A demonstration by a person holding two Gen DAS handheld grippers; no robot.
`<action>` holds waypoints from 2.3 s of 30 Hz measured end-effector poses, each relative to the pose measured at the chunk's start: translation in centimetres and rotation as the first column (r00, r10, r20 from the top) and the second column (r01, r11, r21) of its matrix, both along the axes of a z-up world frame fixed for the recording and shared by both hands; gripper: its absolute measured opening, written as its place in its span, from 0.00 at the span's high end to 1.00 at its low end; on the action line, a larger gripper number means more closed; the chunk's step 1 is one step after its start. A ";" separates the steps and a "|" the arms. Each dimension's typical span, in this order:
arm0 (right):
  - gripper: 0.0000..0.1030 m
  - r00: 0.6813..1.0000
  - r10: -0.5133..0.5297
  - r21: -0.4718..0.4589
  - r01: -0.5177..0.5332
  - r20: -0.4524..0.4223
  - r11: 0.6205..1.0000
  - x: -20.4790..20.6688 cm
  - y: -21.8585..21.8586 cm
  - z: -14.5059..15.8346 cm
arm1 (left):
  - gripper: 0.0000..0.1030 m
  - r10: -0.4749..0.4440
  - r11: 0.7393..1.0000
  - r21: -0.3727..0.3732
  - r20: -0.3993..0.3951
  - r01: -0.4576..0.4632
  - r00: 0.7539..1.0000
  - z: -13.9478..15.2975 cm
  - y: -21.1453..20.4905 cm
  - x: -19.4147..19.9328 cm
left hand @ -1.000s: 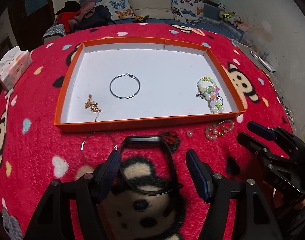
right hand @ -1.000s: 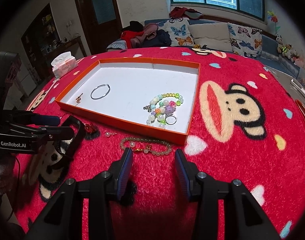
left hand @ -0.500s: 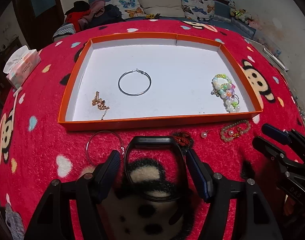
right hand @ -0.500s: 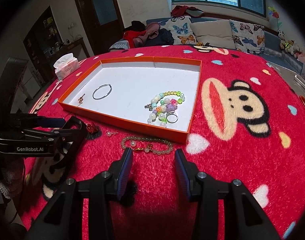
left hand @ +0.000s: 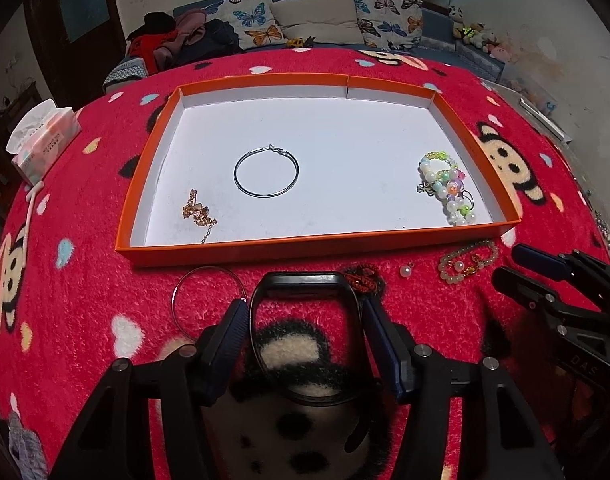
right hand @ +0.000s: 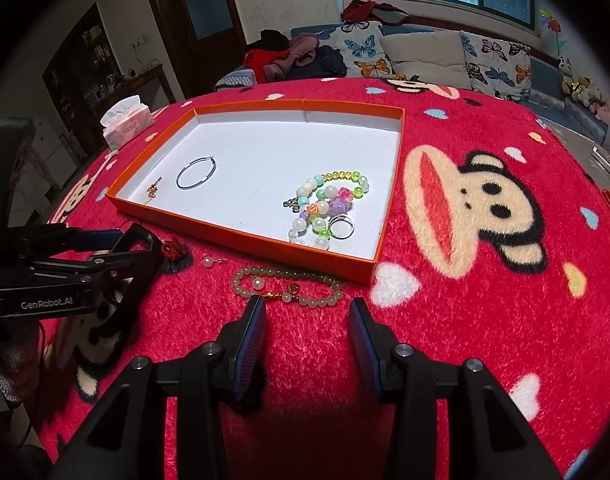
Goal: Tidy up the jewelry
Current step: 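Grasp the green jade bead bracelet with the right tool while the left tool holds the watch, then carry the watch and green bracelet into the tray and open both tools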
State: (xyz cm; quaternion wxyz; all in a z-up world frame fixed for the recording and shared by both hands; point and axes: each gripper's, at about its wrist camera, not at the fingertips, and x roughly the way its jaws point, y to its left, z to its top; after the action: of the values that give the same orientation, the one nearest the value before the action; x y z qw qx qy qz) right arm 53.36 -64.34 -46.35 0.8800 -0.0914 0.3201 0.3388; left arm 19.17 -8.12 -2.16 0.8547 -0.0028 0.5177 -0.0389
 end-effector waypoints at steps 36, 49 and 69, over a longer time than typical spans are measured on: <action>0.92 0.999 -0.046 -0.051 0.047 0.018 0.998 0.8 0.4 -0.3 | 0.43 -0.021 1.000 0.008 0.019 0.021 1.000 0.3 -0.3 -0.6; 0.93 0.991 -0.029 -0.005 0.030 0.128 1.000 -2.0 -0.5 3.0 | 0.44 -0.042 0.999 -0.010 0.048 0.042 0.998 1.5 0.6 -2.2; 0.93 0.979 0.025 0.089 -0.044 0.202 0.995 -1.2 1.2 8.5 | 0.44 -0.029 0.998 -0.042 0.146 0.036 0.989 7.7 4.1 1.4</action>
State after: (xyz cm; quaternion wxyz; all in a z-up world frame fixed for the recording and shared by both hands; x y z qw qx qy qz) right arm 52.17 -63.13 -37.90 0.9051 -0.0895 0.2120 0.3575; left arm 20.59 -3.99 5.51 0.8891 -0.0106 0.4529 -0.0644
